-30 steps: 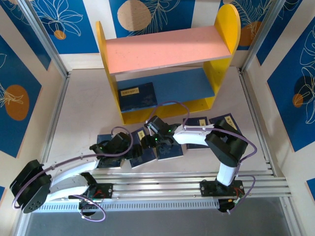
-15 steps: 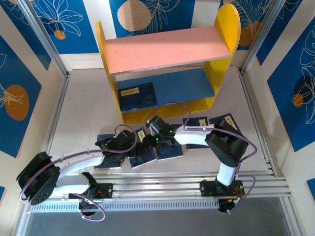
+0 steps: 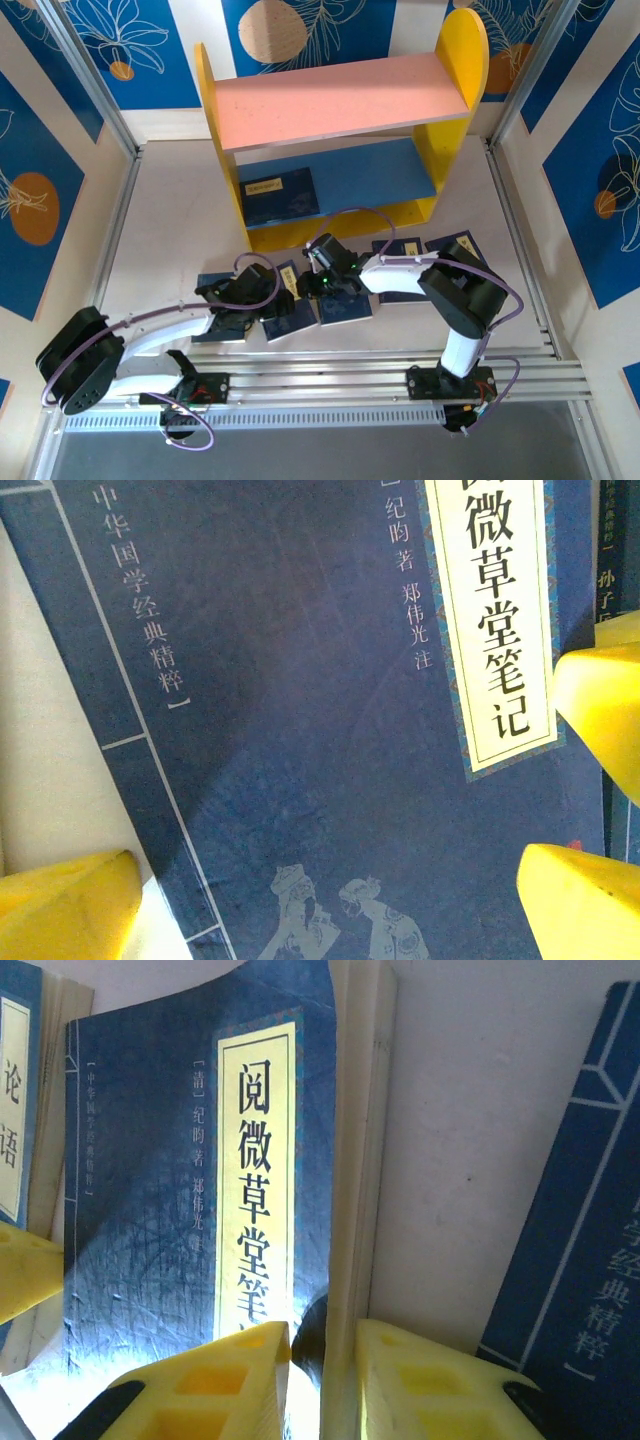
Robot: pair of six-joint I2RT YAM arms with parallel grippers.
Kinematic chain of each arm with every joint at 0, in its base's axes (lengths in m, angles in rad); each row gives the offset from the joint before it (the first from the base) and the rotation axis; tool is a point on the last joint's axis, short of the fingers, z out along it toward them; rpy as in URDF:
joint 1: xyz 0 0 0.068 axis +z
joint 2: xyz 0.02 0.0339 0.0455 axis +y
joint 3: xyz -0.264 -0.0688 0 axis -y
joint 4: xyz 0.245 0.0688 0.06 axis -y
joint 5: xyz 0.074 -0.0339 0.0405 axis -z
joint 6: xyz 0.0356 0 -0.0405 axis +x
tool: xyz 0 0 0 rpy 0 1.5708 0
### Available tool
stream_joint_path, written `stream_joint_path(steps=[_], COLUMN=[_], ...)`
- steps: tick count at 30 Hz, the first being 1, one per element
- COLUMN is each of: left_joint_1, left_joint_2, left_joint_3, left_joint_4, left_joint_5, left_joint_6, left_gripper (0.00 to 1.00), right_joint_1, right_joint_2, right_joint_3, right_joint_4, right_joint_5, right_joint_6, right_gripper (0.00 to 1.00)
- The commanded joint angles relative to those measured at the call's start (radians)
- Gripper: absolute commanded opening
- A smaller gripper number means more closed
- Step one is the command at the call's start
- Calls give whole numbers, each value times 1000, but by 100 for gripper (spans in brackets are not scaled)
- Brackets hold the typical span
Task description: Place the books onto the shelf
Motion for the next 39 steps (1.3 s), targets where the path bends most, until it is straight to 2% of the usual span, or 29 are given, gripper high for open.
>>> stream_joint_path(steps=[1,9,16,23,25,31,35,39], left_joint_1=[-10,-10,-6,-5,-5,-6,-4,-5], left_joint_2=[57,1,-134,-207,-212,-199,-185,-173], left_joint_3=[-32,22,47,-7,-11,-35,-41,-18], left_joint_4=[113,224,142,155,151,191,192,112], left_joint_5=[50,127,87,65,63,75,70,20], left_joint_6=[30,89,139,120,123,113,106,102], left_gripper=[97,97,99,97,93,74,72,74], right_joint_1=[0,-1,14,27,29,31,27,14], right_joint_2=[34,43,51,71,74,83,82,77], right_joint_3=[-60,-77,-70,-34,-28,-22,-26,-51], right_joint_4=[-77,-33,-8,-7,-7,14,30,69], right_joint_5=[-25,-57,-79,-91,-93,-117,-137,-169], right_joint_6=[20,45,48,48,48,51,56,74], right_gripper=[25,24,23,23,23,23,22,22])
